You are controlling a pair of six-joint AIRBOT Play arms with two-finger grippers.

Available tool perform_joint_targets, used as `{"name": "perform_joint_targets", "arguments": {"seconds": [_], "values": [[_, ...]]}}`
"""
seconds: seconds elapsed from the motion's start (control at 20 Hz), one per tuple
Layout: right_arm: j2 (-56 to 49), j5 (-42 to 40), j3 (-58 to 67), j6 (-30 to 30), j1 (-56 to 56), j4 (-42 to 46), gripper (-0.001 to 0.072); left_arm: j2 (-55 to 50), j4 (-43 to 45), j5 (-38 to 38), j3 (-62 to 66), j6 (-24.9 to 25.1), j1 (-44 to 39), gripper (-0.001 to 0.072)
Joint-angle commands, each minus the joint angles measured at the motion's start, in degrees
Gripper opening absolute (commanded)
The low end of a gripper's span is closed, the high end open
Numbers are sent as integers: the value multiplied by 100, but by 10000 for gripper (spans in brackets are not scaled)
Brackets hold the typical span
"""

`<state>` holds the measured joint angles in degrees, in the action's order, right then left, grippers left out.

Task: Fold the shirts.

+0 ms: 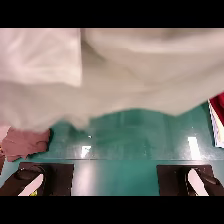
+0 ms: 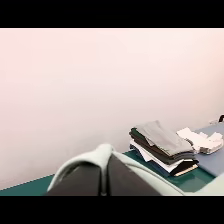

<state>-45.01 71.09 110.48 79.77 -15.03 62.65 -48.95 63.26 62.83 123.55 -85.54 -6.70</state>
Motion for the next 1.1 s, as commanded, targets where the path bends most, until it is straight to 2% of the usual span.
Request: {"name": "perform_joint_targets", "arguments": {"seconds": [0.0,0.15,0.35,0.5,0.65,0.8,0.9,1.0,1.05], "values": [[-549,763,881,275,9,326,19,-28,695,-44,-240,-177,2,23],[-1145,1113,656,404,17,284,19,-103,1202,9,-1508,-365,2,24],[-2015,1451,-560,422,234,356,19,-863,1134,160,-3032,-450,2,25],[-2828,1255,-1462,417,695,363,19,-1808,1091,-31,-3797,-446,2,25],[-3757,599,-2031,422,1082,505,19,-2981,1099,-531,-3963,-273,2,25],[-4688,-92,-1895,422,1276,483,19,-3805,1113,-1460,-3963,-208,9,25],[-5174,-223,-1451,420,1379,487,19,-4033,1115,-1961,-3963,-203,9,25],[-5449,-186,-1010,420,1458,490,19,-4052,1147,-2055,-3921,-94,9,25],[-5486,-142,-874,415,1460,498,19,-4050,1217,-1856,-3845,79,9,25]]}}
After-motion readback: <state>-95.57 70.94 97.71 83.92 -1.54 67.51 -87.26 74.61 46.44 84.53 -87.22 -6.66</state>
